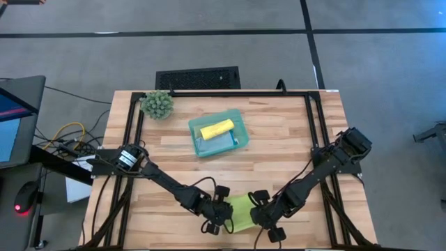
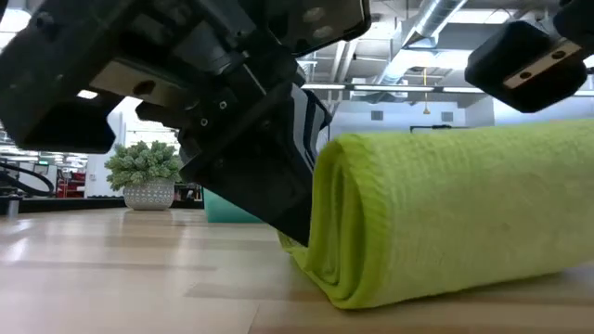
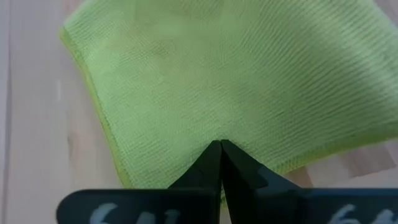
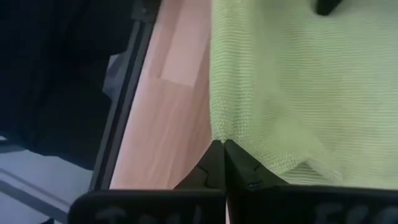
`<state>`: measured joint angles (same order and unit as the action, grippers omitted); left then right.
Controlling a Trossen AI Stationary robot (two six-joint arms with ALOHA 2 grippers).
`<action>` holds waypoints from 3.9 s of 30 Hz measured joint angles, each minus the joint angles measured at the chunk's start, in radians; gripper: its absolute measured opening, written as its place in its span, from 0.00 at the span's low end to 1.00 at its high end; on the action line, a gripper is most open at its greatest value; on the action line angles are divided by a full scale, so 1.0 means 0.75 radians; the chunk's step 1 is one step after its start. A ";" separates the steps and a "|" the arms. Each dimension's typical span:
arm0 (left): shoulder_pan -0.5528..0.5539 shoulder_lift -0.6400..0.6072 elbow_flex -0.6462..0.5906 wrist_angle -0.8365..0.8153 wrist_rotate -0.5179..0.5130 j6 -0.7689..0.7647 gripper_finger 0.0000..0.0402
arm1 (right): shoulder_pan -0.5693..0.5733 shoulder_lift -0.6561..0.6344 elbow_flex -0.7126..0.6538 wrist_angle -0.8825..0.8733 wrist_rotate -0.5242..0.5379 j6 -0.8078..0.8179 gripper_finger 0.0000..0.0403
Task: Fold microfiber towels
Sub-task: Fold the light green towel
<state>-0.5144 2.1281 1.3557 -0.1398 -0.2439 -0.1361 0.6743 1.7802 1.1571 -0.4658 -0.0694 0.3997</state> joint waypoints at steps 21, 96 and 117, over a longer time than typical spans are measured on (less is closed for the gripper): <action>-0.006 0.000 -0.002 0.062 0.005 0.029 0.00 | -0.138 0.000 0.012 -0.147 0.215 0.175 0.02; 0.020 0.001 -0.032 0.108 -0.124 -0.030 0.00 | -0.282 0.037 -0.023 -0.099 0.443 0.237 0.04; -0.023 0.001 0.023 -0.136 -0.177 -0.098 0.00 | -0.255 -0.085 -0.022 -0.061 0.480 -0.041 0.53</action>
<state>-0.5320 2.1284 1.3727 -0.2417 -0.3764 -0.2095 0.4828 1.7160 1.1408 -0.5119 0.2904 0.3688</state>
